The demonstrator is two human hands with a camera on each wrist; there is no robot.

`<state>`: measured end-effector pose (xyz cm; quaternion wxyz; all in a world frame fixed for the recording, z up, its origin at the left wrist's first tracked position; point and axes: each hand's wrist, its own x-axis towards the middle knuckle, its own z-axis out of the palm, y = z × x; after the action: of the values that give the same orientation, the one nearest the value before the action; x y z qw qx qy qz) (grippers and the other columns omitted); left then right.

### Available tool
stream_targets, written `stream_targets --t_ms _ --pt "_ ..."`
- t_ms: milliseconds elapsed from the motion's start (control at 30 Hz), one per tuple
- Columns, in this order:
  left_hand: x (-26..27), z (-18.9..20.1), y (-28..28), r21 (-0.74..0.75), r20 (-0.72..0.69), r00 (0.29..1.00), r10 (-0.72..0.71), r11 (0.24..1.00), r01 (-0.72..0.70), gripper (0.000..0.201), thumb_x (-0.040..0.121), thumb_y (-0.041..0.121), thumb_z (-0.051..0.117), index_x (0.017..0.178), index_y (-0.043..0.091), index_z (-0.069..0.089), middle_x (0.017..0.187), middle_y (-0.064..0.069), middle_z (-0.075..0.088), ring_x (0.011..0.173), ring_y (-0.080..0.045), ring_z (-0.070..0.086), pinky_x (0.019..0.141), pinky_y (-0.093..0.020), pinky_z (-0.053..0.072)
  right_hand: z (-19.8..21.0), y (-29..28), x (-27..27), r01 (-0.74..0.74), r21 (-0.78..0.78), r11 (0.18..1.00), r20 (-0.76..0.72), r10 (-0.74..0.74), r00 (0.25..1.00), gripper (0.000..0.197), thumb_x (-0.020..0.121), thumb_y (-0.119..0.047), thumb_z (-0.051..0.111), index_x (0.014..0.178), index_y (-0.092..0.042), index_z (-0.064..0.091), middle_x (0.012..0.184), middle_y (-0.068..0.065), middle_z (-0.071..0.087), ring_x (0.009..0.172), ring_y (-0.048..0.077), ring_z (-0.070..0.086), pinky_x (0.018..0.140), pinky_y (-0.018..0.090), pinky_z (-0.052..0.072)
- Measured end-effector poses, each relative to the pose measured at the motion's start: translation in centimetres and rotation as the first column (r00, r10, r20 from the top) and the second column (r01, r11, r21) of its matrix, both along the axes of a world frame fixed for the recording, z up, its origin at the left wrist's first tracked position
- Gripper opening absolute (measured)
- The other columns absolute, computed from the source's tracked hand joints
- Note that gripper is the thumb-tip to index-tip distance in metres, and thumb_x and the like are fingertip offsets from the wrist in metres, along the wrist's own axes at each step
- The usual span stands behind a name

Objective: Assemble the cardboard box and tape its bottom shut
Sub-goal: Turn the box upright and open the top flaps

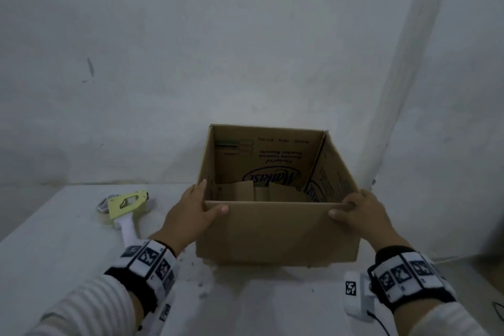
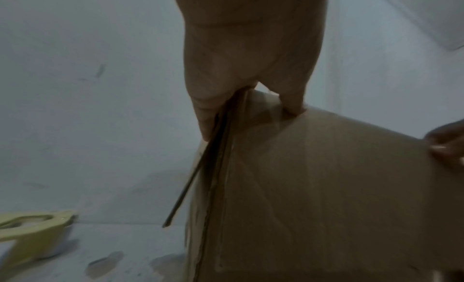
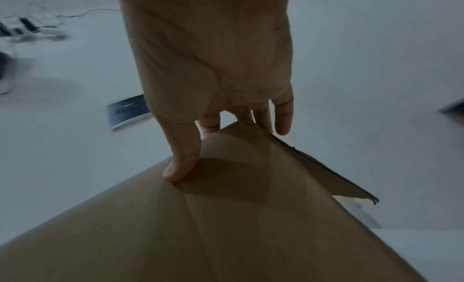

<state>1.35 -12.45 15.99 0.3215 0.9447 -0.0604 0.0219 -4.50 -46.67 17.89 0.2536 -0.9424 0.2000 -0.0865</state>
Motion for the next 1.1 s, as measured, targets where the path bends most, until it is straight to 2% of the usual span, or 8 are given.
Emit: stream_targets --t_ms 67,133,233,467,633,833,1000,1100 --pt "-0.6 -0.2 -1.3 0.046 0.024 1.000 -0.005 0.999 0.004 0.088 0.086 0.062 0.048 0.153 0.025 0.006 0.159 -0.004 0.020 0.141 -0.025 0.033 0.110 -0.041 0.038 0.4 -1.2 0.2 0.040 0.006 0.999 -0.011 -0.040 0.999 0.032 0.073 -0.050 0.071 0.093 -0.030 0.056 0.132 0.010 0.047 0.120 0.032 0.047 0.099 0.046 0.043" --pt "-0.4 -0.1 -1.8 0.069 0.018 1.000 -0.007 0.998 0.006 0.087 0.088 0.060 0.046 0.153 0.024 0.001 0.157 -0.006 0.023 0.138 -0.026 0.037 0.107 -0.041 0.040 0.4 -1.2 0.5 0.046 0.021 0.999 0.020 -0.047 0.999 0.037 0.078 -0.043 0.071 0.105 -0.021 0.060 0.129 0.013 0.047 0.118 0.032 0.047 0.097 0.040 0.042" --pt "1.3 0.3 -0.8 0.038 -0.002 0.999 0.039 0.999 -0.039 0.089 0.088 0.057 0.048 0.152 0.023 -0.003 0.155 -0.008 0.030 0.134 -0.028 0.042 0.103 -0.042 0.044 -0.3 0.4 1.0 0.061 0.013 0.998 0.075 -0.062 0.995 0.046 0.082 -0.038 0.069 0.117 -0.011 0.057 0.125 0.015 0.045 0.117 0.034 0.046 0.097 0.039 0.041" --pt "4.2 0.5 -1.2 -0.105 -0.049 0.996 0.080 0.991 -0.085 0.095 0.088 0.050 0.055 0.151 0.024 -0.010 0.156 -0.008 0.029 0.136 -0.031 0.040 0.104 -0.048 0.043 -2.0 1.2 2.6 0.096 0.036 0.995 0.184 -0.101 0.978 0.042 0.084 -0.037 0.066 0.117 -0.013 0.056 0.133 0.017 0.039 0.124 0.039 0.039 0.102 0.045 0.039" --pt "5.1 -0.3 -3.5 -0.142 -0.019 0.993 0.119 0.983 -0.120 0.091 0.088 0.048 0.056 0.152 0.021 -0.003 0.155 -0.009 0.030 0.136 -0.031 0.040 0.105 -0.046 0.042 -1.7 -1.0 5.1 0.068 0.059 0.996 0.183 -0.078 0.980 0.043 0.085 -0.036 0.065 0.119 -0.012 0.054 0.135 0.018 0.037 0.123 0.038 0.040 0.102 0.046 0.041" --pt "7.4 -0.1 -5.2 -0.155 -0.046 0.986 0.162 0.974 -0.167 0.086 0.087 0.047 0.059 0.151 0.018 0.009 0.153 -0.010 0.033 0.133 -0.032 0.042 0.103 -0.050 0.043 -2.0 -3.0 8.4 0.037 0.052 0.998 0.169 -0.045 0.985 0.048 0.086 -0.036 0.065 0.124 -0.011 0.051 0.146 0.020 0.028 0.132 0.040 0.033 0.106 0.049 0.039" --pt "9.3 0.1 -6.1 -0.161 -0.066 0.984 0.167 0.971 -0.176 0.085 0.087 0.044 0.059 0.151 0.020 0.008 0.153 -0.010 0.031 0.132 -0.034 0.043 0.097 -0.053 0.048 -2.4 -4.0 10.6 0.006 0.057 0.998 0.184 -0.017 0.983 0.045 0.086 -0.037 0.064 0.121 -0.011 0.052 0.144 0.017 0.027 0.129 0.042 0.034 0.091 0.058 0.050" --pt "10.2 0.2 -6.7 -0.166 -0.062 0.983 0.175 0.969 -0.183 0.086 0.088 0.043 0.059 0.151 0.018 0.007 0.154 -0.011 0.030 0.135 -0.032 0.039 0.105 -0.050 0.042 -2.4 -4.6 11.9 -0.007 0.076 0.997 0.187 -0.007 0.982 0.046 0.086 -0.036 0.064 0.123 -0.011 0.051 0.149 0.018 0.022 0.134 0.041 0.029 0.095 0.058 0.047"
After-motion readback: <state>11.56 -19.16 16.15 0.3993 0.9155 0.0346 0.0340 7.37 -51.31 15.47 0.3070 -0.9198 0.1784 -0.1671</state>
